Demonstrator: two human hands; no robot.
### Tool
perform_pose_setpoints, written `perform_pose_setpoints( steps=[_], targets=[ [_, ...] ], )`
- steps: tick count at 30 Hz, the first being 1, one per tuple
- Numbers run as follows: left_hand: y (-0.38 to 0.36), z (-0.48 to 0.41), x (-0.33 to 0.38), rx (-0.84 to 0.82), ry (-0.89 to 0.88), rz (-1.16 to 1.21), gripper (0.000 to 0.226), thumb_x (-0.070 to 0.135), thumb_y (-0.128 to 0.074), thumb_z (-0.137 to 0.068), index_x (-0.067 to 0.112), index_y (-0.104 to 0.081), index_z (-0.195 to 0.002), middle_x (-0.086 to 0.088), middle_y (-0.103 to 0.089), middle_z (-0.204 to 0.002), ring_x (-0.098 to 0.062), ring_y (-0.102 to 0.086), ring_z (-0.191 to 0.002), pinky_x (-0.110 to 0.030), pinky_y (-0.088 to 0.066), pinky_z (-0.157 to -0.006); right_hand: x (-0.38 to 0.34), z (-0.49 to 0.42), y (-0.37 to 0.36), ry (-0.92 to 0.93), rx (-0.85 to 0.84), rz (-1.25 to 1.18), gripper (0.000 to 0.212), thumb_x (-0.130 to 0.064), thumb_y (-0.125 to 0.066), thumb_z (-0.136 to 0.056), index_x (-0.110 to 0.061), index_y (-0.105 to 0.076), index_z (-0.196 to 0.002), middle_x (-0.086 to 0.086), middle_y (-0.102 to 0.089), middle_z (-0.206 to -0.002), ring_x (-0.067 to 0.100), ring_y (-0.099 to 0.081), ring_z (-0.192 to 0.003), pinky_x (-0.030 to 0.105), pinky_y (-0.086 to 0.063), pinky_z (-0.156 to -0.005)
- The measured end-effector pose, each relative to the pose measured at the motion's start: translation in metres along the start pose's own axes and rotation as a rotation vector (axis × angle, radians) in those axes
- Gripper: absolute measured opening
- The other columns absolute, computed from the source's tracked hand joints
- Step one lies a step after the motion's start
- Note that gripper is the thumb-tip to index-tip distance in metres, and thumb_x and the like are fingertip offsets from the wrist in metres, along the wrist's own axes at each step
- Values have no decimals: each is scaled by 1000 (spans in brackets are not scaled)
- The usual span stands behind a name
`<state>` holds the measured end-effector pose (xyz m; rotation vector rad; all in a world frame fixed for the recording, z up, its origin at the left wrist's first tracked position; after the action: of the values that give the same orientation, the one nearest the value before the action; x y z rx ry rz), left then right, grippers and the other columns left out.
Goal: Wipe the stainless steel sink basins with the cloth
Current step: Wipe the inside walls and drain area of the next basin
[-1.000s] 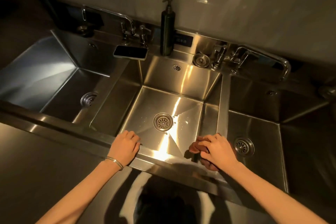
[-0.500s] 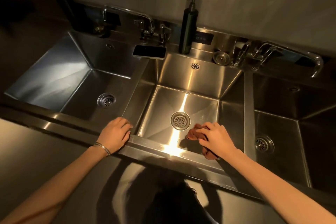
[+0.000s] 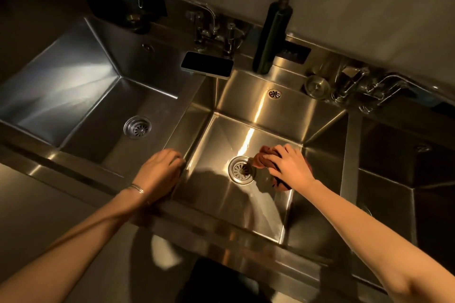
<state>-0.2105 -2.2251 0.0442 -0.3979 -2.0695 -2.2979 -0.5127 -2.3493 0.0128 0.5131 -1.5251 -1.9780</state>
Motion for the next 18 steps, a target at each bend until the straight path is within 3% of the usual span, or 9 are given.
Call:
perform_pose_setpoints(
  steps=[6,12,16,18],
  targets=[
    [9,-76,-20,-54,-176,-87,46,33,-33,-91,5,-67,-105,-15,-64,-111,-32,-59,-111,-41,-52,-89,33,-68,7,-18,105,16,42,-35,-54,-91,-25,-52,-132,7,-50,-130,31,-45,-113,41,-36,-86],
    [-1,-129,-32,-47,-321,-21,42,28,-40,-85,5,-72,-98,-16,-68,-106,-32,-66,-99,-43,-57,-79,39,-149,20,38,295,133,50,-28,-77,-72,-19,-65,-119,10,-63,-117,34,-60,-98,42,-48,-78],
    [-11,-136,-35,22,-426,-84,41,29,-40,-83,9,-74,-94,-9,-72,-99,-27,-69,-95,-39,-58,-76,46,-197,24,36,442,218,40,-18,-64,-80,-18,-64,-120,9,-63,-122,30,-63,-100,37,-49,-75],
    [-15,-137,-37,67,-451,-64,55,32,-23,-94,14,-75,-93,-4,-72,-97,-23,-69,-93,-36,-56,-77,49,-214,11,65,462,307,37,-19,-54,-82,-21,-67,-116,6,-65,-119,26,-64,-98,32,-48,-71]
  ],
)
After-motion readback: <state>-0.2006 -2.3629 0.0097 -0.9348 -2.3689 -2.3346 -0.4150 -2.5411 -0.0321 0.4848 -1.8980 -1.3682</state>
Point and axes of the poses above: each hand's wrist, its own z-axis away from the middle knuckle, its own y-axis out of the back of the hand, x = y × z, the point moved 4 cm from there along -z, towards the middle knuckle
